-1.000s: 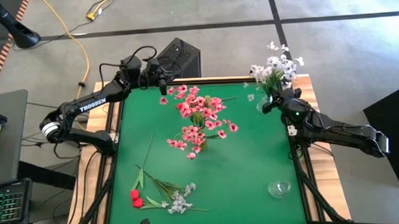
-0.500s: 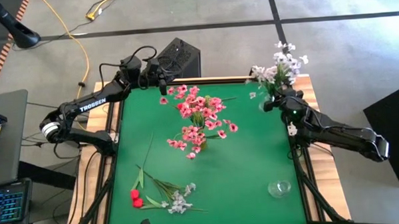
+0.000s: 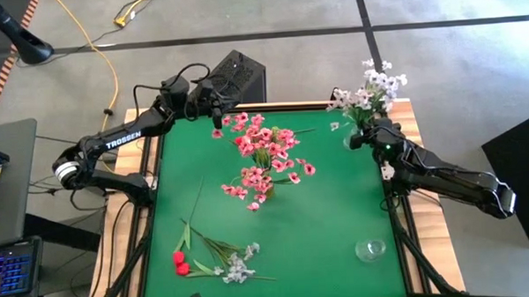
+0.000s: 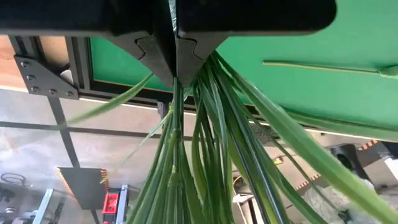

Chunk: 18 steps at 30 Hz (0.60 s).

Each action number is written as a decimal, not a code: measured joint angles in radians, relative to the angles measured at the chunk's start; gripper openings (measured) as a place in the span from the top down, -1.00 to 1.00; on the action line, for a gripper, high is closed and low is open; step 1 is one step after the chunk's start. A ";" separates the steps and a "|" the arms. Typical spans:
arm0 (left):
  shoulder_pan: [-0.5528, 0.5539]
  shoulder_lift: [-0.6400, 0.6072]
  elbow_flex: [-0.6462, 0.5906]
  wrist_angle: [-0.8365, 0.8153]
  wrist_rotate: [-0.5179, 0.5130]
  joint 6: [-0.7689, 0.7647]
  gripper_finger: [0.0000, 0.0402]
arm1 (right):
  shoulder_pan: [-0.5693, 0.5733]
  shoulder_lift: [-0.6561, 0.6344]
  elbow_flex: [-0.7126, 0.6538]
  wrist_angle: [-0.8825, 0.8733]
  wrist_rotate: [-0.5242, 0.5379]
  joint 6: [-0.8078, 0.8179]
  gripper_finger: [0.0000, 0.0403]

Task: Sort flowers into vase by color
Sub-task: Put the white flowers into the top transparent vase

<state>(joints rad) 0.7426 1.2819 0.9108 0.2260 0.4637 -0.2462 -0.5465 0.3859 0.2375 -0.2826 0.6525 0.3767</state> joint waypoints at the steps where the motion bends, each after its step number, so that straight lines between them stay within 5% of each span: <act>1: -0.002 0.000 0.000 0.000 -0.001 0.000 1.00 | 0.000 0.000 0.000 -0.001 0.000 0.000 0.89; 18: -0.003 0.000 0.000 0.000 -0.004 -0.002 1.00 | 0.001 -0.001 0.021 0.029 -0.005 -0.122 0.40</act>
<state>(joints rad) 0.7395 1.2819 0.9112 0.2260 0.4599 -0.2485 -0.5453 0.3847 0.2586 -0.2536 0.6479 0.2548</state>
